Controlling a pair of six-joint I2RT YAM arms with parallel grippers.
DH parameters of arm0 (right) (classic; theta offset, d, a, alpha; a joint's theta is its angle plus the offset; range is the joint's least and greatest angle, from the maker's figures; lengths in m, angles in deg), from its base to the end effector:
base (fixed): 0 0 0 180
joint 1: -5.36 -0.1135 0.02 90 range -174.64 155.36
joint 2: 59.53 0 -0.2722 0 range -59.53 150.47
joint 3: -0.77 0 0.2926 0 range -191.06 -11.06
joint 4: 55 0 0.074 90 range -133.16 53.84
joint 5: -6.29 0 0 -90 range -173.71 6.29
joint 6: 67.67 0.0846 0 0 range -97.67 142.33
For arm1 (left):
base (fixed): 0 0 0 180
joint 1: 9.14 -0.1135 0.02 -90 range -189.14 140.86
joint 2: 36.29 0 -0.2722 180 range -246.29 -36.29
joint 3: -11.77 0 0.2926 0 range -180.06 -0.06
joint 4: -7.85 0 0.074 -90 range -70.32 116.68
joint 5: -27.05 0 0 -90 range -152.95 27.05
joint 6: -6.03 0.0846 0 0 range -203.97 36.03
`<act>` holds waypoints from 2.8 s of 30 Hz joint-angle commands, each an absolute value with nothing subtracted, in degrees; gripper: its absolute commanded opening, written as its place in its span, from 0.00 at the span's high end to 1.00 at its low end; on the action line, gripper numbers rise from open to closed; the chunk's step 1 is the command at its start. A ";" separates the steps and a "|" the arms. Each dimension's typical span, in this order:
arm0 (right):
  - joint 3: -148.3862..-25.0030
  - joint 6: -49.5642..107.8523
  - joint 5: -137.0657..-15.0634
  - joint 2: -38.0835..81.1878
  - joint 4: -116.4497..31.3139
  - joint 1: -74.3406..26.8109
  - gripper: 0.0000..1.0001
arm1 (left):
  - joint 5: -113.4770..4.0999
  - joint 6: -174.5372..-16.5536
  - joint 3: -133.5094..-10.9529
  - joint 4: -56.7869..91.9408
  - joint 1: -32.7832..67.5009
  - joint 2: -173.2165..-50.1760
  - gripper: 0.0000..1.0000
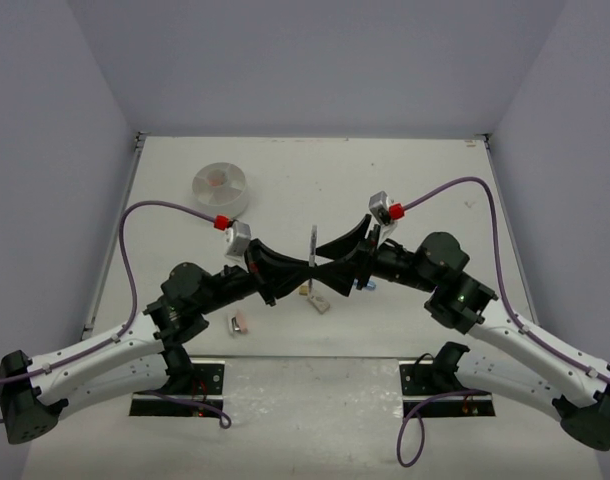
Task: Sort the stationery into containers
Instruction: Close the pen cap on the pen.
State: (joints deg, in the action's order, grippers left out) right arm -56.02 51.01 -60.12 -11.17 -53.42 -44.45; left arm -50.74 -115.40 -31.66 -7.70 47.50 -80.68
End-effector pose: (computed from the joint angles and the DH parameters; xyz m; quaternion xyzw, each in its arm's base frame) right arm 0.1542 0.2350 0.3779 -0.2694 0.6105 0.5683 0.4813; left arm 0.1334 -0.2351 0.3385 0.2148 0.5751 -0.5936 0.5203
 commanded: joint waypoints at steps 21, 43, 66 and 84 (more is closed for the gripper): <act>-81.64 43.83 -70.66 -7.66 -25.55 -44.65 0.46 | -46.01 -109.30 -32.96 -8.19 47.29 -82.40 1.00; -75.66 44.92 -64.02 -6.04 -29.89 -44.65 0.86 | -48.27 -108.27 -34.91 -6.34 47.20 -83.27 1.00; -56.12 49.91 -62.18 -2.26 -43.63 -44.73 1.00 | -58.08 -102.97 -44.70 0.28 47.28 -75.26 1.00; -52.83 50.62 -60.21 9.22 -48.35 -45.00 1.00 | -61.80 -98.58 -52.61 2.72 47.20 -75.07 1.00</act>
State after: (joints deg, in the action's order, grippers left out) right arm -57.10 52.07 -62.12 4.31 -64.67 -43.96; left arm -62.06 -102.27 -41.80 25.57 46.74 -78.92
